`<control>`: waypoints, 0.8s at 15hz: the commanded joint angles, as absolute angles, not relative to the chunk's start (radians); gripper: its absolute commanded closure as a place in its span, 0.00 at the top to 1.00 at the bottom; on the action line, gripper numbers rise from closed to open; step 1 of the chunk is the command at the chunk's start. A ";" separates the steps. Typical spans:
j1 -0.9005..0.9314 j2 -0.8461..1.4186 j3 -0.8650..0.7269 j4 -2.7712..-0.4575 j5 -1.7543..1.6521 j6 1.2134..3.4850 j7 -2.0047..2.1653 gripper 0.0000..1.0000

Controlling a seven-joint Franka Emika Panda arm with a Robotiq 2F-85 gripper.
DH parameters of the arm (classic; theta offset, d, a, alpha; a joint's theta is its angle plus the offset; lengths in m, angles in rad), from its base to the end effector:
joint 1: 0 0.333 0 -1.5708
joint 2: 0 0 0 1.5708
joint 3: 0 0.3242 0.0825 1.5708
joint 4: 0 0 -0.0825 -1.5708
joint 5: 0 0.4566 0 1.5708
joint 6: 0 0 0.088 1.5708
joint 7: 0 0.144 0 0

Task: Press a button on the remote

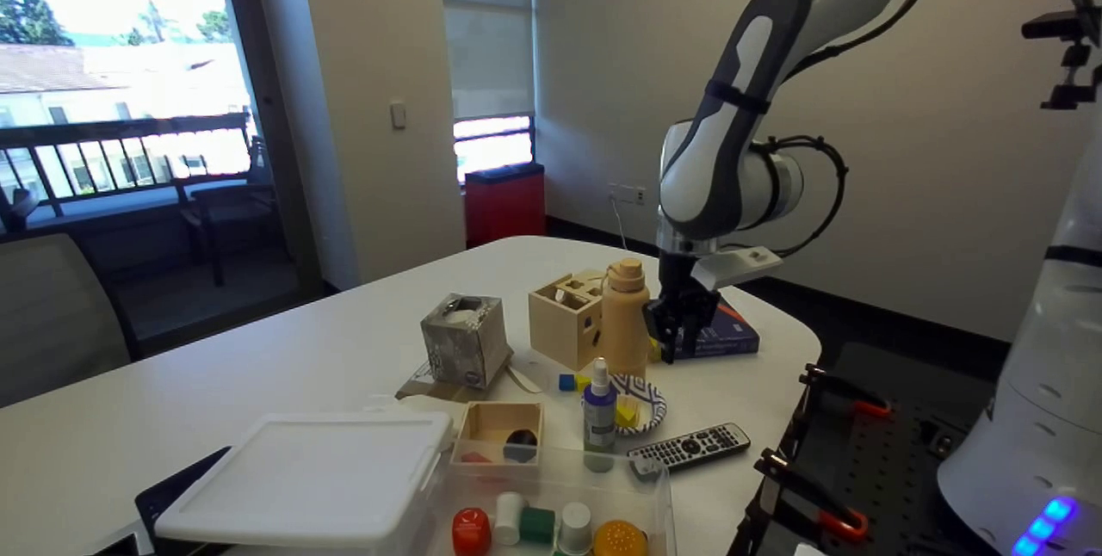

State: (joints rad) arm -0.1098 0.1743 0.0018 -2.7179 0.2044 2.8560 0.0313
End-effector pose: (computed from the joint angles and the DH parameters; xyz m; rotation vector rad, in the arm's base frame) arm 0.4086 -0.0532 0.0686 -3.0420 0.5168 0.0524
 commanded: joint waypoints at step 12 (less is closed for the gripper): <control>-0.072 -0.276 -0.016 -2.699 -0.085 2.589 0.240 1.00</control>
